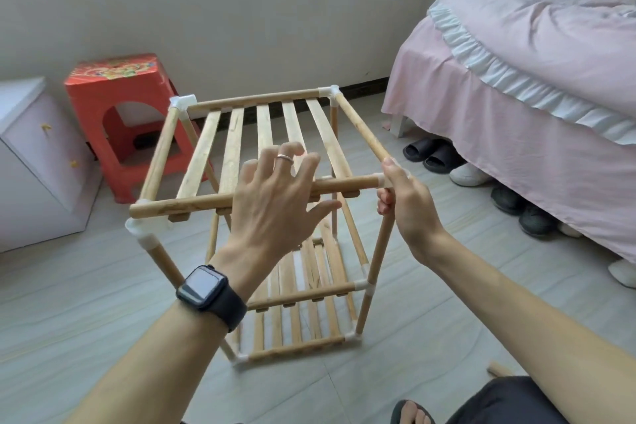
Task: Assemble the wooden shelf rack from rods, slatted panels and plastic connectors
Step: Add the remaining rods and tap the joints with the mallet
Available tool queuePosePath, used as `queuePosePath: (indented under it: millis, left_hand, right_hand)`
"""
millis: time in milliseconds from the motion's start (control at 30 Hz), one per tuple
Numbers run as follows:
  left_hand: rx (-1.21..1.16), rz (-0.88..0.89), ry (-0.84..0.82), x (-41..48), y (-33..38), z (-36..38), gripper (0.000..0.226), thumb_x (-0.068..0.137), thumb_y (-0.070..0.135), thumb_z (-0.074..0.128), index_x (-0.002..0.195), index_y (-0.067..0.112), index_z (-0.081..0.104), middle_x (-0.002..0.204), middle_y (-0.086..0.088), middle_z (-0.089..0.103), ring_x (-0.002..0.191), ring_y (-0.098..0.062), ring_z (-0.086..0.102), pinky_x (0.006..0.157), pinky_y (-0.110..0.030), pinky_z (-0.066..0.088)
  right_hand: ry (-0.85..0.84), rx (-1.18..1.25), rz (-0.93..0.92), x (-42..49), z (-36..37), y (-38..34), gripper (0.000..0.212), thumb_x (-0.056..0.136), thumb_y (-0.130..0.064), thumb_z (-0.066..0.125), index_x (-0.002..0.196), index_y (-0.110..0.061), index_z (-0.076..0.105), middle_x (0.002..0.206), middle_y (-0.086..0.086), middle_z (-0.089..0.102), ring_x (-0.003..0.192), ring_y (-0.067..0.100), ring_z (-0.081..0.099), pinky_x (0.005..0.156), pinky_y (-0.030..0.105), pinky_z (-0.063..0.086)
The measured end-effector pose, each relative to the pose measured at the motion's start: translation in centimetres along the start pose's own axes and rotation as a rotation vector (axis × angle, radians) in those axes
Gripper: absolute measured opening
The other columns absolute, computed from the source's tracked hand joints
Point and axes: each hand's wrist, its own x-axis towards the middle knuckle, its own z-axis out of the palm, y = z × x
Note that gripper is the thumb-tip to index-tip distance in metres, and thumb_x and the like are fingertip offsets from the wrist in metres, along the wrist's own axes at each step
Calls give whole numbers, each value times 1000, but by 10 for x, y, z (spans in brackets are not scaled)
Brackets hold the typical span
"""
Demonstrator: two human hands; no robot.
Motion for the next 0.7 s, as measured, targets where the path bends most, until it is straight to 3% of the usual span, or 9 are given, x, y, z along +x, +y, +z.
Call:
queuePosePath:
  millis: [133,233,367,567,700]
  left_hand:
    - [163,-104,11,-15,-42,-5,40,87,51,70,98,13,65,98,-11,62,81,-31,57,61,-39,44]
    - [181,-134,3,-20,-51,-8,46,88,58,65,76,14,58,75,-6,56,59,-24,47,53,-33,41]
    - [103,-122,-5,-14,-43,-7,42,90,38,73,60,13,58,66,-4,58,41,-24,40,46,-24,33]
    - [129,-125,-13,-10,-20,-3,40,94,36,65,61,13,59,66,-1,56,38,-25,46,44,-23,31]
    - [134,-102,5,-7,-17,-1,40,94,36,65,63,13,58,65,-1,56,38,-24,45,43,-24,31]
  right_hand:
    - [57,-53,-19,4,4,2,48,98,-61,42,87,-17,57,60,-7,41,62,19,41,64,34,42]
    - [145,-118,-26,11,7,2,54,97,-66,37,83,-18,57,57,-9,39,56,15,39,58,35,40]
    - [207,-160,-36,19,8,2,46,102,-59,36,73,-25,49,57,-7,40,47,7,38,50,31,38]
    - [219,-208,-21,25,2,4,45,104,-56,34,77,-24,50,65,-3,46,45,2,42,43,18,38]
    - [220,-218,-33,30,0,8,47,104,-55,33,79,-20,51,66,-2,47,53,8,45,49,24,39]
